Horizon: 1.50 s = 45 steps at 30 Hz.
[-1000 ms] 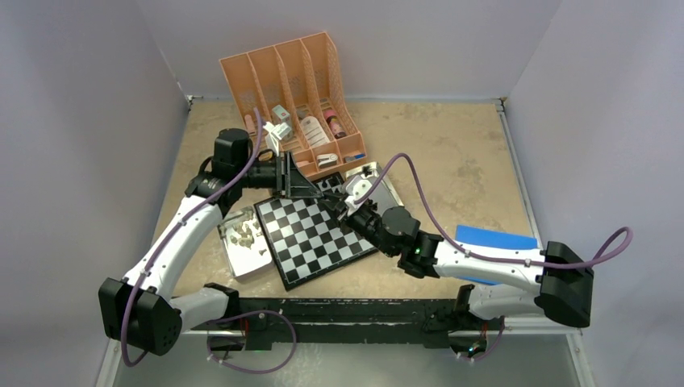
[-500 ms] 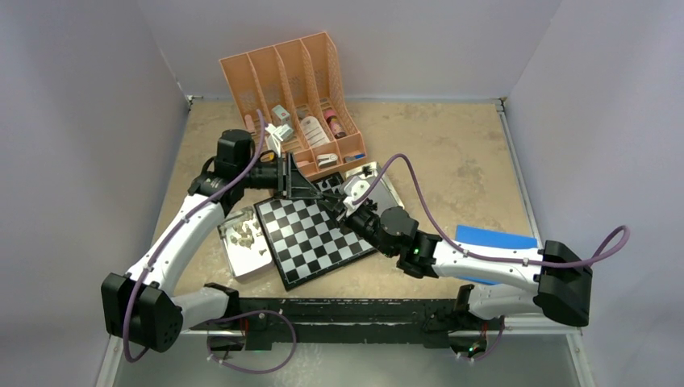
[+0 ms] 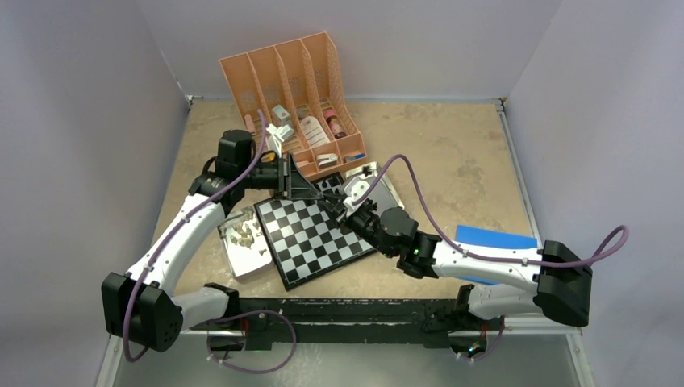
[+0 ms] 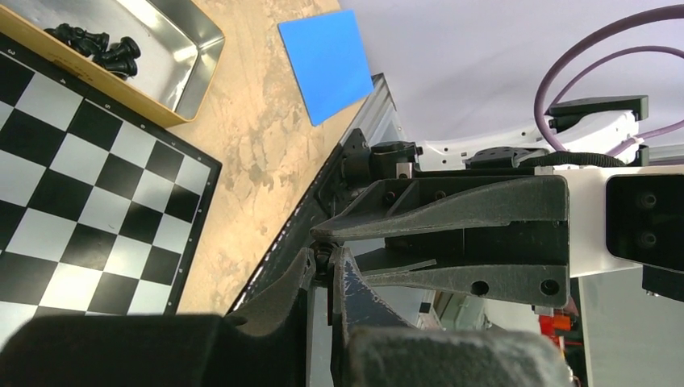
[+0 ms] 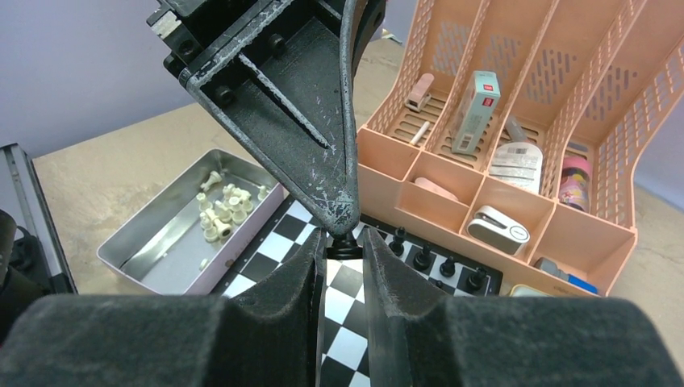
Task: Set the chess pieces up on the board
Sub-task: Place the chess piece on the chessboard.
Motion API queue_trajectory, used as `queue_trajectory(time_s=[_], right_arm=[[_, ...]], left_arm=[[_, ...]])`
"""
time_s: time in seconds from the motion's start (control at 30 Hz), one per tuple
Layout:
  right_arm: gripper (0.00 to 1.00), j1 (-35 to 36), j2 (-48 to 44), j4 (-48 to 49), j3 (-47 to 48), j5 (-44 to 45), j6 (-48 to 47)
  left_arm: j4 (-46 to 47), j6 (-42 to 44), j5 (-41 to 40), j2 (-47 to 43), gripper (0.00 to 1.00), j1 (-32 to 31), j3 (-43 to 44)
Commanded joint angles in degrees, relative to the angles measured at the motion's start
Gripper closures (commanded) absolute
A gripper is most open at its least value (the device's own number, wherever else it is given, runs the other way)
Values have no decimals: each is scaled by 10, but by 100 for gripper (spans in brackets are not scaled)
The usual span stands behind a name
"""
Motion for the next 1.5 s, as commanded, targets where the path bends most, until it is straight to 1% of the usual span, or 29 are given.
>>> queue_trajectory(time_s=[0.0,0.1,0.13,0.2,0.23,0.27,0.3,0.33,0.47,0.6,0.67,0.7,0.87,1.13,1.47], right_arm=[[71,2,-21,50,-8,18,8],[55,2,-42,38,-22,38,31],[51,2,-51,32,-29,43,54],[38,2,-79,26,-45,63,82],[28,2,-91,20,-53,69,99],[13,2,-104,9,-59,77,121],[3,2,-115,-5,-64,84,138],[1,2,-127,-20,-69,93,150],[1,2,-165,-49,-81,131,185],[1,2,-192,-80,-83,173,214],[1,1,-206,-94,-85,199,227],[1,1,-214,-96,-88,207,231],[1,1,-238,-103,-99,217,238],[1,1,-245,-100,-105,223,238],[1,1,-242,-98,-108,232,236]], left_arm=[[-1,32,-42,-4,100,4,9],[-10,39,-81,-7,100,4,12],[-16,43,-99,-10,100,4,13],[-25,50,-138,-15,100,3,13],[-29,53,-164,-17,100,2,13],[-36,56,-192,-20,100,1,12],[-44,58,-222,-21,100,-2,13],[-51,59,-255,-22,100,-9,14],[-76,50,-395,-16,100,-50,18],[-80,34,-536,4,100,-106,17],[-80,24,-594,26,100,-125,15],[-76,20,-608,38,100,-130,11],[-27,3,-643,70,100,-135,-36],[18,14,-705,114,100,-136,-65],[71,35,-728,155,100,-136,-86]])
